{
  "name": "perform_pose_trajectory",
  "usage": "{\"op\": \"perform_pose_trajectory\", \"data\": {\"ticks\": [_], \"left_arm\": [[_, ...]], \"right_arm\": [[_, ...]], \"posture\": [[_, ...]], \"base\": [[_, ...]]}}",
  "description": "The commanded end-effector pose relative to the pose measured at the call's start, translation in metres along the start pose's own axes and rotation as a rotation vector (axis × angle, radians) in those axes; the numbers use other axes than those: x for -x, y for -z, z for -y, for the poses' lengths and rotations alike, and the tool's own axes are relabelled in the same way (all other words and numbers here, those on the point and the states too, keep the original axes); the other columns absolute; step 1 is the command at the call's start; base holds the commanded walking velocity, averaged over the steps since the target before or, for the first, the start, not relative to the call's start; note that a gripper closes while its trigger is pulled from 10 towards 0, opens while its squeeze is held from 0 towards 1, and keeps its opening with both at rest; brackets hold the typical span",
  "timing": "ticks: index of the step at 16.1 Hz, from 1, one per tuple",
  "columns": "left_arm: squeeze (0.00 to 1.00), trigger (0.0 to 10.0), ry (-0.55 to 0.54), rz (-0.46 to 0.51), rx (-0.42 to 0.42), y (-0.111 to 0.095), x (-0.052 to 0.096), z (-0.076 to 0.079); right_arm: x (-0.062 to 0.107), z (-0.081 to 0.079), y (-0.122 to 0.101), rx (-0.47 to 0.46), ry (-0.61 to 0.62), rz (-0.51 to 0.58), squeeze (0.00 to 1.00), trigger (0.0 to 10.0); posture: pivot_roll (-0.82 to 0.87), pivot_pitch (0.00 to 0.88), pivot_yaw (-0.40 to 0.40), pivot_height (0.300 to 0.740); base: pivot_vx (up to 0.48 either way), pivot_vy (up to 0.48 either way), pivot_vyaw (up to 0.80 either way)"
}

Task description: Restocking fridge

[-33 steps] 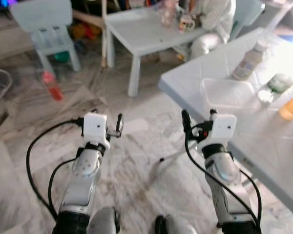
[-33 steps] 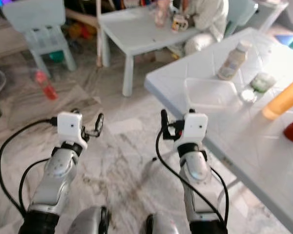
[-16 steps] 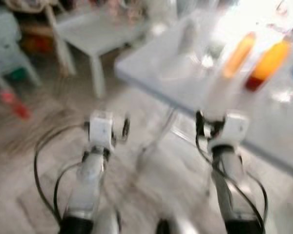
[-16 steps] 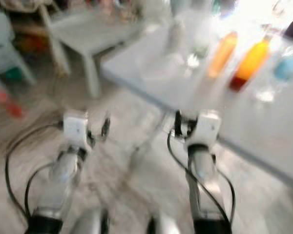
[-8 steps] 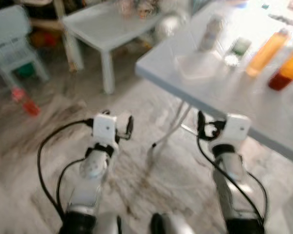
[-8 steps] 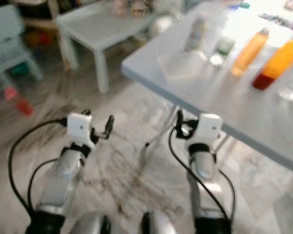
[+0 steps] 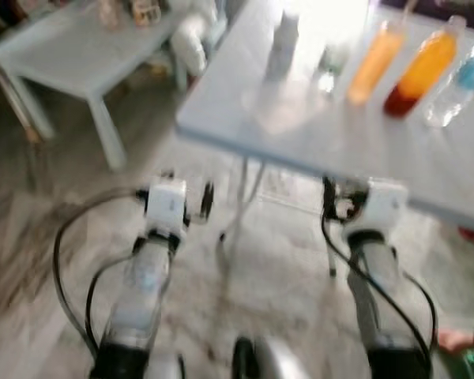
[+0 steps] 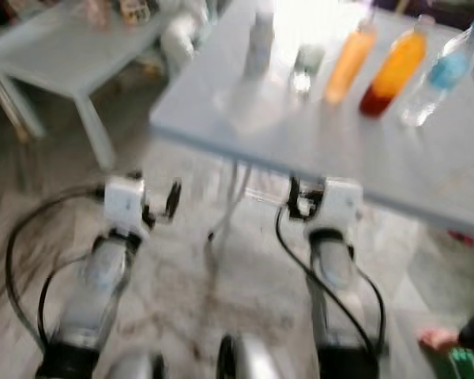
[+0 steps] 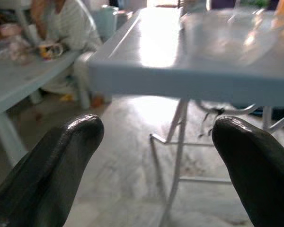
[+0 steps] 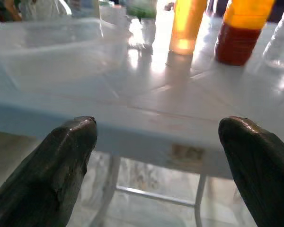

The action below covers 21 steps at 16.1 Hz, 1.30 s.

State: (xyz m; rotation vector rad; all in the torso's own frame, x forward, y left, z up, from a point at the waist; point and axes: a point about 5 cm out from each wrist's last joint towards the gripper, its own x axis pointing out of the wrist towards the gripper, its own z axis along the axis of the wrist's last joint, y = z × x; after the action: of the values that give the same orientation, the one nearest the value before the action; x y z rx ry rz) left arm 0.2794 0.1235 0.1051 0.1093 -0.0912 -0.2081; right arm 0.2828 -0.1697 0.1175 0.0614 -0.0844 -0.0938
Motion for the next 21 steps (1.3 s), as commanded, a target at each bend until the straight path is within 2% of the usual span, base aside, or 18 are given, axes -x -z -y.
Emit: {"op": "perform_pose_trajectory", "data": {"ticks": [1,5,6,9,14,17,21], "left_arm": [[0.00,10.0,-0.024,-0.039,-0.006,0.011,0.007,-0.005],[0.00,10.0,-0.064,-0.048,0.027,0.015,0.007,-0.007],[0.00,10.0,-0.074,-0.017,0.020,0.013,0.006,-0.009],[0.00,10.0,-0.096,-0.031,0.010,0.019,0.004,-0.017],[0.00,10.0,-0.075,-0.021,0.000,0.019,-0.004,-0.015],[0.00,10.0,-0.062,-0.014,0.001,0.020,-0.002,-0.015],[0.00,10.0,-0.045,-0.014,0.006,0.020,-0.006,-0.010]], "right_arm": [[0.003,-0.005,0.005,0.000,-0.025,-0.012,0.00,10.0],[0.000,-0.010,0.002,0.030,-0.063,0.029,0.00,10.0],[-0.001,-0.010,0.002,0.026,-0.068,0.044,0.00,10.0],[0.000,-0.005,0.006,0.046,-0.068,0.047,0.00,10.0],[-0.009,-0.010,0.002,0.050,-0.077,0.074,0.00,10.0],[-0.007,-0.010,0.005,0.041,-0.073,0.071,0.00,10.0],[-0.008,-0.011,0.007,0.031,-0.069,0.061,0.00,10.0]], "posture": [[0.11,0.108,-0.068,0.740],[0.11,0.080,-0.048,0.740],[0.11,0.056,-0.050,0.740],[0.13,0.000,-0.060,0.740],[0.13,0.000,-0.054,0.740],[0.13,0.000,-0.052,0.740],[0.12,0.007,-0.044,0.740]], "base": [[0.000,0.000,0.00],[0.000,0.000,0.00],[0.000,0.000,0.00],[0.000,0.000,0.00],[0.000,0.000,0.00],[0.000,0.000,0.00],[0.331,0.000,-0.78]]}}
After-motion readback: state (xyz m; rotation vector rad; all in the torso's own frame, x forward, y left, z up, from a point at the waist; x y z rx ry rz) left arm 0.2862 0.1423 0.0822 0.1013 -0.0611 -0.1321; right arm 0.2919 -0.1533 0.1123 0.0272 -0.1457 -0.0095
